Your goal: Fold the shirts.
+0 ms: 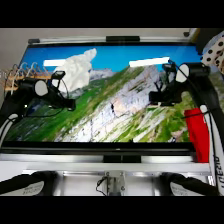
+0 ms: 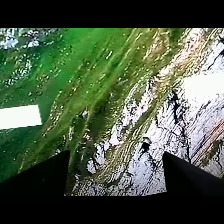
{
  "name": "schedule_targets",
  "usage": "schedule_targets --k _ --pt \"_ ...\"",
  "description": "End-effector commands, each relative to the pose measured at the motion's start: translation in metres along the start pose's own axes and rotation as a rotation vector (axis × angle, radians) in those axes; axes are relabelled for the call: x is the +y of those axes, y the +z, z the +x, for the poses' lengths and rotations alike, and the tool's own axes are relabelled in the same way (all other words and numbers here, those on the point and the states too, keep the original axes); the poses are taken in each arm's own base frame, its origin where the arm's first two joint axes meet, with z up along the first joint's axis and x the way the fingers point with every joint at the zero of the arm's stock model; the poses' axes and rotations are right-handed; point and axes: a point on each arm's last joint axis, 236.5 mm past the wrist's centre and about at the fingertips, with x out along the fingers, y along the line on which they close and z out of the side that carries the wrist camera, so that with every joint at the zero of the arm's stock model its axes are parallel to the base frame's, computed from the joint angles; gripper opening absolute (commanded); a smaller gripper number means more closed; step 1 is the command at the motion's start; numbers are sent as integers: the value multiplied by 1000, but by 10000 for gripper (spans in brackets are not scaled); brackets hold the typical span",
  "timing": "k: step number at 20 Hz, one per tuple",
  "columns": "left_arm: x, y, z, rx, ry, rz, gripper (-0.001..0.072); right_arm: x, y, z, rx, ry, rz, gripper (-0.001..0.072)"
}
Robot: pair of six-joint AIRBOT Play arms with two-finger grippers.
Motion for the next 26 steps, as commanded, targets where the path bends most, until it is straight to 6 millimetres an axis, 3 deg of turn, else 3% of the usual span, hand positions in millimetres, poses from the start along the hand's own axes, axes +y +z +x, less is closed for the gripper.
schedule_targets --k 1,13,16,19,24,26 --pt "0 0 0 1 1 0 711 0 0 0 0 1 0 514" --pt "0 0 0 1 1 -1 711 1 0 0 -1 3 6 513" --pt "0 0 0 1 0 -2 712 20 8 -1 -31 84 37 513" --pt "-4 0 1 1 -13 -12 712 22 17 -1 -68 93 39 513" --pt "-5 22 2 -87 -23 -46 711 12 25 -1 -106 53 31 513" --pt "-2 48 5 -185 -20 -50 708 13 32 -2 -134 58 34 513"
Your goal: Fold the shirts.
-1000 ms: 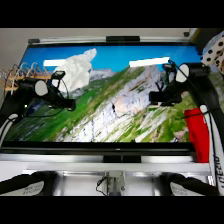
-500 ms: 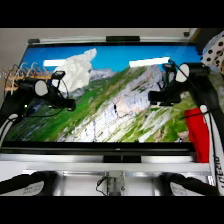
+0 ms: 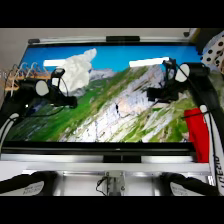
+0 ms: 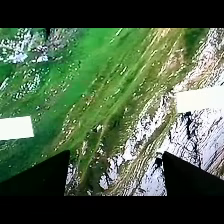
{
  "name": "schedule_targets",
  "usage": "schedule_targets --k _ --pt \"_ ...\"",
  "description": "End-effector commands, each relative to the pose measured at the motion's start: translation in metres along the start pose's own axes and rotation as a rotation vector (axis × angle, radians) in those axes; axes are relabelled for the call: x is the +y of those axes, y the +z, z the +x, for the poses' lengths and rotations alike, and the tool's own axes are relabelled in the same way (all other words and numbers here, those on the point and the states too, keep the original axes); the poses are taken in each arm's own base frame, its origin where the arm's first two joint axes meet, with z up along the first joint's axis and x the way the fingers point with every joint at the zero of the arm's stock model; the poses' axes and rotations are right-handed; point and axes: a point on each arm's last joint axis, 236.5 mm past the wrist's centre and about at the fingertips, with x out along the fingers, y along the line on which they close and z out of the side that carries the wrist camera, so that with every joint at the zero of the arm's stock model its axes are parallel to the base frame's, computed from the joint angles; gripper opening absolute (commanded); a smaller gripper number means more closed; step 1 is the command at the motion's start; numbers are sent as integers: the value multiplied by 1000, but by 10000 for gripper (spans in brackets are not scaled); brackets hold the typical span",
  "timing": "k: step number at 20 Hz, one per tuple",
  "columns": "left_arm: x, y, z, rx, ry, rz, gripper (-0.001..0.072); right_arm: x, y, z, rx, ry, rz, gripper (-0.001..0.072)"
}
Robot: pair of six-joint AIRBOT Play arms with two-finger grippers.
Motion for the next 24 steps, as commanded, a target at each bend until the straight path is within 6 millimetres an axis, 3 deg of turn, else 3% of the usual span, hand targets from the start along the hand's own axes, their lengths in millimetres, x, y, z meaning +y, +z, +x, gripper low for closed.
schedule_targets --k 1,3,5,8,10,14,16,17,18,19,21,22,24 --pt "7 44 6 -150 7 -15 707 2 16 0 -70 7 1 513" --pt "38 82 12 -179 67 -33 707 4 26 -1 -110 16 12 513" --pt "87 116 24 -148 140 -84 707 6 36 -3 -152 28 11 512" --pt "149 128 53 -17 178 -213 708 14 40 -4 -171 62 21 512" --pt "172 124 75 41 182 -311 711 16 40 -4 -170 68 23 512" --pt "161 123 116 19 82 -361 711 18 41 -4 -172 76 24 512" --pt "143 137 124 -42 -7 -401 708 18 40 -4 -171 77 25 511" --pt "135 149 123 -84 -52 -421 568 18 40 -4 -170 78 25 512" --pt "129 159 119 -116 -88 -437 170 19 39 -4 -166 83 26 512" --pt "121 169 112 -143 -128 -451 31 22 38 -4 -162 94 28 512" --pt "100 193 79 -214 -203 -402 31 31 35 -6 -149 132 6 512" --pt "88 206 52 -272 -217 -329 31 35 32 -10 -147 146 -8 512" --pt "54 230 -38 -439 -208 -112 30 38 29 -33 -186 156 -36 512"
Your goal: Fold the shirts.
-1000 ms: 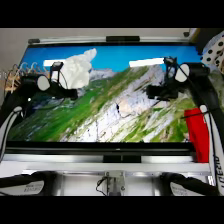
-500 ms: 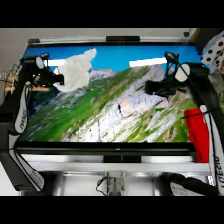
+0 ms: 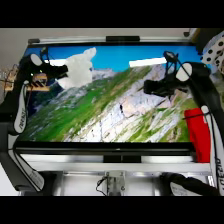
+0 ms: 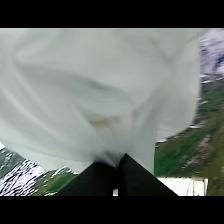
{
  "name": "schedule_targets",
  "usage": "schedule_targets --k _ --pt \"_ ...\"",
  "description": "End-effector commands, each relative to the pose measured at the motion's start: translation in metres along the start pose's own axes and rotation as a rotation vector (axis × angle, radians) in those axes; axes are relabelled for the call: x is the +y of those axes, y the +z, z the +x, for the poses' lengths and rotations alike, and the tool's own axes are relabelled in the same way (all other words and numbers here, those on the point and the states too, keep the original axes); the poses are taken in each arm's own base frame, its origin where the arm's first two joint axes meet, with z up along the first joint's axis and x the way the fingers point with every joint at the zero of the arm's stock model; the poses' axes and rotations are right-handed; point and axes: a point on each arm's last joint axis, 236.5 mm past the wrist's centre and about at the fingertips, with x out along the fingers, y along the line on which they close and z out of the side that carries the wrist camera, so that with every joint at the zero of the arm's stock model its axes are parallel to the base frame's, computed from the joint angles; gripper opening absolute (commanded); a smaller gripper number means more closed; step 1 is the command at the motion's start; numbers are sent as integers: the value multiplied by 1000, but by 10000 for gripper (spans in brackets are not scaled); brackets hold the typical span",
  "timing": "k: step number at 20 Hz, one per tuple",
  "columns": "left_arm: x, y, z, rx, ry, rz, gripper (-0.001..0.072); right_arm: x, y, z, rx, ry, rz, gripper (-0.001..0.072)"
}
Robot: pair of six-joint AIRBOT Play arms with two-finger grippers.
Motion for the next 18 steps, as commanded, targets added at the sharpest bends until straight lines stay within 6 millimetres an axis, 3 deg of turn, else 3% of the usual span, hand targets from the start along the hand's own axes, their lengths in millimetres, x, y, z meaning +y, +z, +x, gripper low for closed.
schedule_targets --k 1,3,4,6,7,8,9,10,12,15,18 --pt "-93 45 -111 -234 -123 275 31 12 2 -36 -66 29 -54 512" --pt "-159 54 -220 -416 -190 373 31 7 9 -85 -187 -18 -100 512" --pt "-190 48 -276 -504 -227 433 31 5 9 -113 -252 -44 -121 512" --pt "-234 22 -359 -619 -298 521 31 3 2 -172 -381 -74 -148 512" --pt "-250 4 -388 -649 -334 549 31 5 -6 -196 -428 -70 -147 512" --pt "-261 -15 -403 -652 -366 572 31 7 -19 -218 -461 -60 -142 512" --pt "-268 -31 -405 -632 -389 585 31 8 -32 -234 -473 -55 -137 512" --pt "-274 -48 -396 -585 -414 580 31 6 -49 -245 -466 -57 -129 512" --pt "-282 -83 -348 -437 -447 555 31 -6 -82 -254 -405 -89 -96 512" --pt "-291 -153 -243 -175 -453 537 31 -28 -120 -249 -264 -167 -32 511" --pt "-305 -236 -138 19 -448 462 32 -37 -123 -236 -235 -191 14 512"
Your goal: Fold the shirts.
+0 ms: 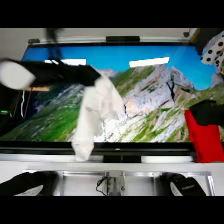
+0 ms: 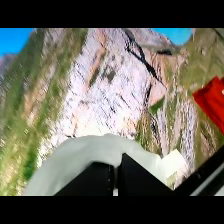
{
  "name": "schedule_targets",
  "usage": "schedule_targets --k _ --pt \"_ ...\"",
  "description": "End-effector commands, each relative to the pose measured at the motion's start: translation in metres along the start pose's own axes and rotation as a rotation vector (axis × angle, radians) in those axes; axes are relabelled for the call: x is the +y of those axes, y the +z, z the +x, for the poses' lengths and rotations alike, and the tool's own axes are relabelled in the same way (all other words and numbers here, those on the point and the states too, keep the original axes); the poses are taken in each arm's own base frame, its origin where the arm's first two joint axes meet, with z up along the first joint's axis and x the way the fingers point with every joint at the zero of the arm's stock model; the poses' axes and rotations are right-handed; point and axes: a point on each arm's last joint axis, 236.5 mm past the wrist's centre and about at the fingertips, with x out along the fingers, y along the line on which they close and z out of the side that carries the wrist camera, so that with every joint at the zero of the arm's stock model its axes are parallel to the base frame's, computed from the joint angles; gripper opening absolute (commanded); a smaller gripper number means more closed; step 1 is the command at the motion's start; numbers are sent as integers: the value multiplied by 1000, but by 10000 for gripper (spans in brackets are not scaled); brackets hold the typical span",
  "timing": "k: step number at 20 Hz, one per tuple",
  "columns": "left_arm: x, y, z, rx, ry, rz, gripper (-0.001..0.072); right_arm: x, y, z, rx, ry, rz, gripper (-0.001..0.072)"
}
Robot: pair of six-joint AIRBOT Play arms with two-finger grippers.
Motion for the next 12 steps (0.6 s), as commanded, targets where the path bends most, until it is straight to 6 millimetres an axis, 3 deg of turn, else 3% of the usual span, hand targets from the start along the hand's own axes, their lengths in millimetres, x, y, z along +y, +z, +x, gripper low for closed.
schedule_targets --k 1,2,4,5,6,7,9,10,12 --pt "-26 -102 97 177 -52 -111 35 -14 -23 10 75 -57 67 512" --pt "-36 -127 118 236 -69 -118 130 -15 -26 22 87 -60 80 512" --pt "-39 -156 136 334 -69 -104 688 -16 -36 52 115 -64 91 512" --pt "-26 -162 132 388 -43 -84 720 -17 -44 70 143 -68 89 513" --pt "1 -164 116 463 18 -23 720 -16 -53 87 183 -64 83 537" --pt "41 -162 90 546 119 17 720 -13 -61 106 227 -53 79 671" --pt "130 -152 17 681 360 -6 720 -2 -72 143 309 -12 62 671" --pt "160 -151 -19 708 424 -89 720 2 -74 162 346 0 59 670" --pt "183 -164 -62 711 411 -288 720 16 -77 199 406 51 57 670"
